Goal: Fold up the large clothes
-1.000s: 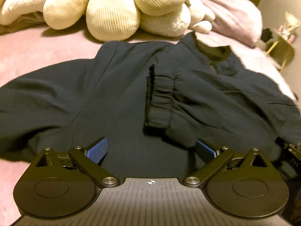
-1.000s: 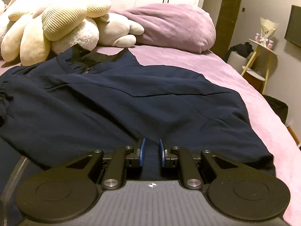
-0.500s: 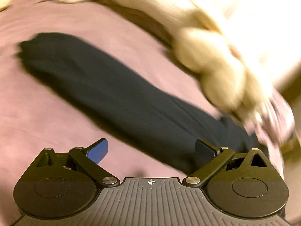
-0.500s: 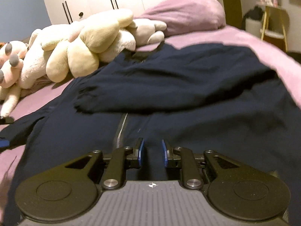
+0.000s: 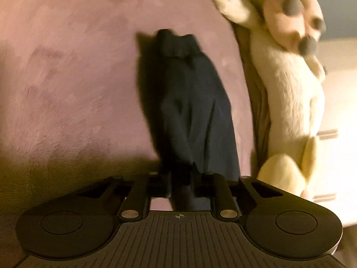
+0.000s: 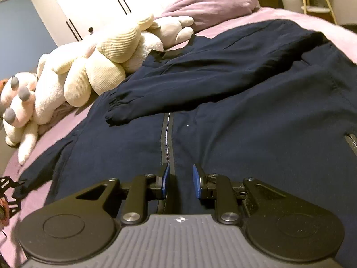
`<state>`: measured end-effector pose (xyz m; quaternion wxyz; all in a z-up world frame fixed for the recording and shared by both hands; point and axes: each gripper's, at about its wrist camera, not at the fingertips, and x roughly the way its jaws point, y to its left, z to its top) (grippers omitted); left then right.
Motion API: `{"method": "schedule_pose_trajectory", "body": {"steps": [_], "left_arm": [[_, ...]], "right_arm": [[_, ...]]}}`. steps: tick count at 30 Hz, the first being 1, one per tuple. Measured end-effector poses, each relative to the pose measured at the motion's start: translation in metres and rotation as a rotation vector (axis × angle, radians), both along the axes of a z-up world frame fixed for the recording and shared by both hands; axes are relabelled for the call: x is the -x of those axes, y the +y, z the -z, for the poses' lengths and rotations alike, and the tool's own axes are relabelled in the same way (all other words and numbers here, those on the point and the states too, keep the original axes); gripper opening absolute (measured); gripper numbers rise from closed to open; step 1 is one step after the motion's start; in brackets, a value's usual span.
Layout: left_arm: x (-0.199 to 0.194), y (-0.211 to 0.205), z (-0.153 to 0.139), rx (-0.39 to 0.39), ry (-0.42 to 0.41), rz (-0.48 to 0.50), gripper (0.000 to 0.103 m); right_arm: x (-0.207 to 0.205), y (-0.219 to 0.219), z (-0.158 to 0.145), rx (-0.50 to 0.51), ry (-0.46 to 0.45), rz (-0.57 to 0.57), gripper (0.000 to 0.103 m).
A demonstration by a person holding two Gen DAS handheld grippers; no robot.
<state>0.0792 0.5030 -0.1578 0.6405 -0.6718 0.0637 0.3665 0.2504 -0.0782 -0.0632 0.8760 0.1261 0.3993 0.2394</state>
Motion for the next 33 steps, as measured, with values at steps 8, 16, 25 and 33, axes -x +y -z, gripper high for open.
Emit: {"method": "schedule_pose_trajectory", "body": {"steps": [8, 16, 25, 33], "left_arm": [[-0.014, -0.013, -0.053, -0.226, 0.052, 0.119, 0.009], [-0.134, -0.138, -0.175, -0.67, -0.015, 0.662, 0.009], [-0.268, -0.316, -0.113, -0.792, 0.228, 1.18, 0.054], [-0.227, -0.328, -0.088, -0.801, 0.297, 1.161, 0.085]], "right_arm": [[0.006, 0.006, -0.002, 0.055, -0.051, -0.023, 0.026], [0.004, -0.012, -0.001, -0.071, 0.002, 0.039, 0.026], [0.003, -0.028, -0.009, -0.085, 0.052, 0.044, 0.026], [-0.002, -0.042, -0.008, -0.109, 0.062, 0.016, 0.026]]}}
